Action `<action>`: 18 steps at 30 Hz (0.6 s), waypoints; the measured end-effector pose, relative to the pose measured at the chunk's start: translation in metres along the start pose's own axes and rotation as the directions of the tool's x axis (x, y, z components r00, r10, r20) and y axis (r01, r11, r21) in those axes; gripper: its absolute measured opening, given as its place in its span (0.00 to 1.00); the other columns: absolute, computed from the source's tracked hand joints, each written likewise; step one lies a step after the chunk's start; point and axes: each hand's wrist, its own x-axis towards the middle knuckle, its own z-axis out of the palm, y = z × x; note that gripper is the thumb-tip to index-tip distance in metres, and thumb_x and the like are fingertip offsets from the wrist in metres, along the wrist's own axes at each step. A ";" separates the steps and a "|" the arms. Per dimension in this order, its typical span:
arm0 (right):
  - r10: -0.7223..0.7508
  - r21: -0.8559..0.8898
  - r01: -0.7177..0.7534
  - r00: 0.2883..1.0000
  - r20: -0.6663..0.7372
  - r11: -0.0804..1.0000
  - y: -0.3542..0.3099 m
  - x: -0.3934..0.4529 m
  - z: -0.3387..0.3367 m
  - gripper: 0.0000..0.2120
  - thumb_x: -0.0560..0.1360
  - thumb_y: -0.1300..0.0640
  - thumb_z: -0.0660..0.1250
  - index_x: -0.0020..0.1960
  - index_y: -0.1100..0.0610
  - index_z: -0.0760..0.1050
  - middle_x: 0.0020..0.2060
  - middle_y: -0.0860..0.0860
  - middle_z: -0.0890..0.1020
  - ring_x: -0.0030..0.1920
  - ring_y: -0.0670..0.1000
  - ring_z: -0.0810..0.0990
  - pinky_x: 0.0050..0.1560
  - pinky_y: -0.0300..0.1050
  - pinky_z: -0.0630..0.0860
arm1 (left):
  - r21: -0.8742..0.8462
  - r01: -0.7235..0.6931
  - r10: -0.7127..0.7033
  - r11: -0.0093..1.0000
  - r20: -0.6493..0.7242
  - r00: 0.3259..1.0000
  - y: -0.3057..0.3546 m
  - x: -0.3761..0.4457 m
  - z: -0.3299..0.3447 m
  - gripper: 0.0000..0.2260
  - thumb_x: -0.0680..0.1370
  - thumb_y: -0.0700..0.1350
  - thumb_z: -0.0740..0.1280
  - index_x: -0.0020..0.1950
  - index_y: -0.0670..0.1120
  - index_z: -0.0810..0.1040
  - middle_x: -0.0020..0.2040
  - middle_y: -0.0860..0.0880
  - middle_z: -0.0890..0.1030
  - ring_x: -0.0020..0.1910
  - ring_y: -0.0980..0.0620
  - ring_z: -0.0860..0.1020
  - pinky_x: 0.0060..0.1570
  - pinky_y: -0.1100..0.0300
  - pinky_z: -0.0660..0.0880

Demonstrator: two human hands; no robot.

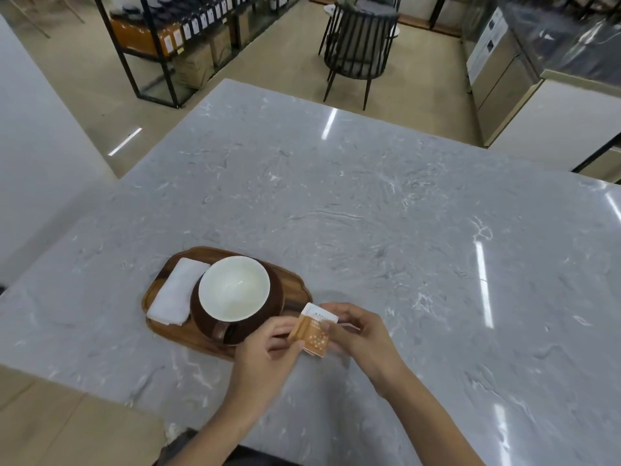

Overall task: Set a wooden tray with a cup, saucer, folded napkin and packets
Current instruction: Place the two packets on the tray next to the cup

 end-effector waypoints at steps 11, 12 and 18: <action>0.048 -0.038 -0.051 0.997 -0.066 0.998 0.012 0.032 0.019 0.08 0.76 0.66 0.74 0.54 0.59 0.84 0.44 0.53 0.88 0.47 0.55 0.89 0.48 0.49 0.86 | 0.578 -0.348 0.332 0.738 0.137 0.933 -0.022 -0.023 -0.010 0.21 0.73 0.39 0.76 0.67 0.44 0.81 0.65 0.49 0.82 0.63 0.50 0.81 0.59 0.51 0.81; 0.038 -0.073 -0.044 0.996 -0.076 0.996 0.013 0.035 0.021 0.08 0.76 0.65 0.75 0.54 0.59 0.85 0.42 0.52 0.88 0.46 0.54 0.89 0.46 0.47 0.86 | 0.579 -0.351 0.329 0.736 0.147 0.933 -0.024 -0.023 -0.011 0.21 0.75 0.39 0.75 0.68 0.44 0.80 0.66 0.49 0.81 0.65 0.51 0.80 0.60 0.51 0.80; -0.105 -0.389 0.059 0.989 -0.099 0.920 0.017 0.043 0.025 0.09 0.74 0.54 0.78 0.49 0.40 0.84 0.41 0.39 0.87 0.41 0.41 0.86 0.42 0.34 0.81 | 0.617 -0.351 0.315 0.705 0.172 0.933 -0.029 -0.025 -0.017 0.19 0.77 0.43 0.70 0.69 0.43 0.79 0.68 0.48 0.79 0.67 0.49 0.78 0.60 0.49 0.80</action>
